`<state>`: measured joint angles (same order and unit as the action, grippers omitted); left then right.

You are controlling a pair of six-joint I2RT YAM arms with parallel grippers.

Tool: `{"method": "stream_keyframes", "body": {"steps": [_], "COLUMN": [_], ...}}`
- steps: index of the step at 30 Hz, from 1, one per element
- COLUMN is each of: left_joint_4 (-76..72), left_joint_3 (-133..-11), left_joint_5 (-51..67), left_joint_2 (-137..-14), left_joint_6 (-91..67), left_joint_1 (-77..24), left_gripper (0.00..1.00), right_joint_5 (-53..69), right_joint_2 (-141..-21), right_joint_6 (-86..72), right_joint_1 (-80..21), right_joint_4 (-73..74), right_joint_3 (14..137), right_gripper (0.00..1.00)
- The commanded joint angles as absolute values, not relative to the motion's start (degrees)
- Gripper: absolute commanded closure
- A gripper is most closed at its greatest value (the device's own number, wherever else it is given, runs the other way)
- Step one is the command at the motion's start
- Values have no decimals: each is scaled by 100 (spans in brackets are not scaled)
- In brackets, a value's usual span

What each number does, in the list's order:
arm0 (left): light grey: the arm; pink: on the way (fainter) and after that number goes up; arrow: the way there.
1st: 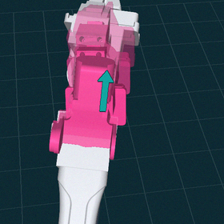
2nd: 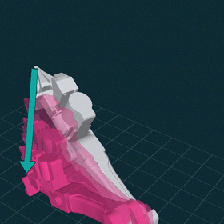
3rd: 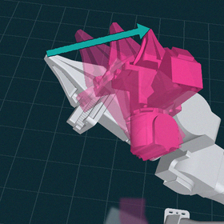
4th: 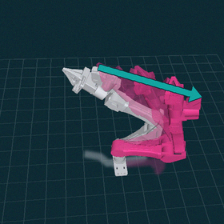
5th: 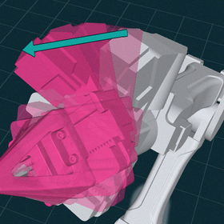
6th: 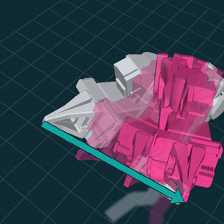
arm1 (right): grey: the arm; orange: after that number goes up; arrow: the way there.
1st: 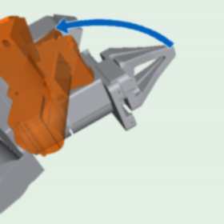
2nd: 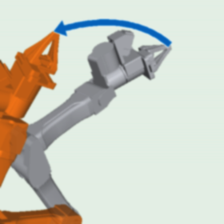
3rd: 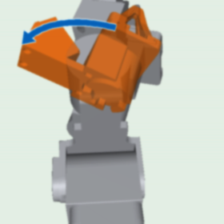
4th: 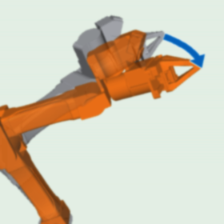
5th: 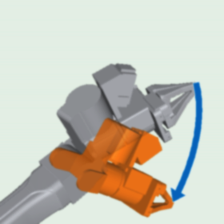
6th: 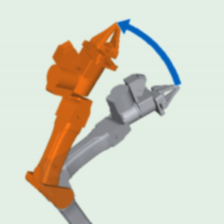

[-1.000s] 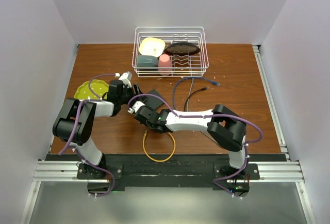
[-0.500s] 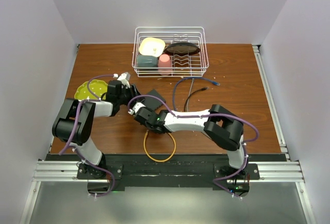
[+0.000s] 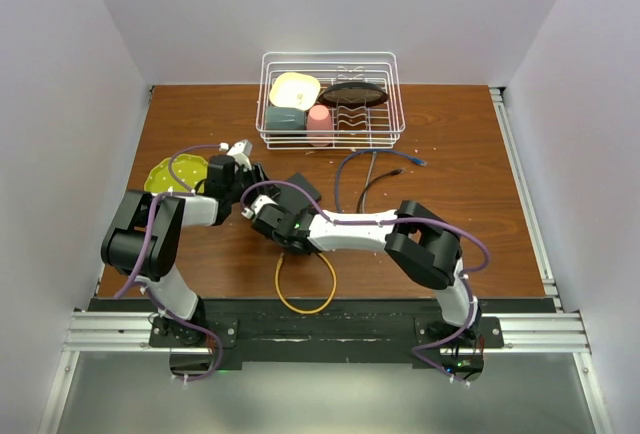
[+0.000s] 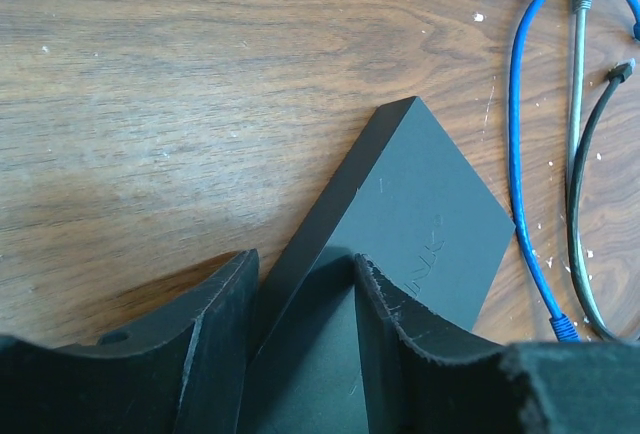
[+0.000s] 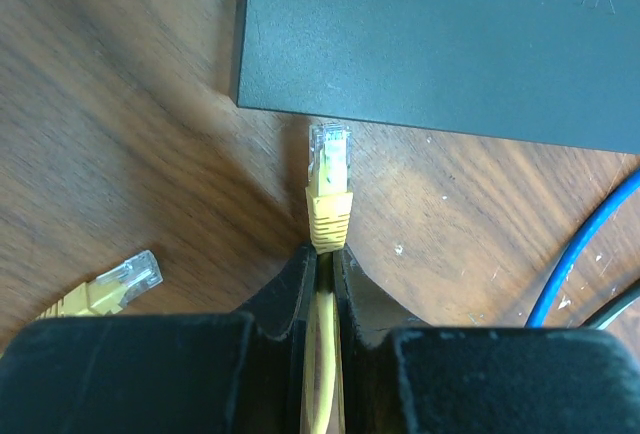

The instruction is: Insert the plug into the switch port

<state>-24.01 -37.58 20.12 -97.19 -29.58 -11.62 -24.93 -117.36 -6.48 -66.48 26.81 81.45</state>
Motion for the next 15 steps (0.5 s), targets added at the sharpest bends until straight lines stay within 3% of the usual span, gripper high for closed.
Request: {"method": "stream_keyframes", "body": {"steps": [1,15], "left_joint_4": [-2101,-2224], "left_joint_3": [-3656,-3630], "left_joint_5": [2021,2188], "left_joint_2": [-9896,-9940], "left_joint_6": [-2936,-2997], "left_joint_1": [-1090,-1063], "left_gripper": [54,55], "right_joint_5": [-2452,-2162], "right_joint_2": [-11874,-12085], "right_joint_6": [-835,-835], "right_joint_1": [-6680,-6689], "right_joint_4": [3085,3182], "right_joint_3": [8402,8578], "right_gripper": [100,100]}}
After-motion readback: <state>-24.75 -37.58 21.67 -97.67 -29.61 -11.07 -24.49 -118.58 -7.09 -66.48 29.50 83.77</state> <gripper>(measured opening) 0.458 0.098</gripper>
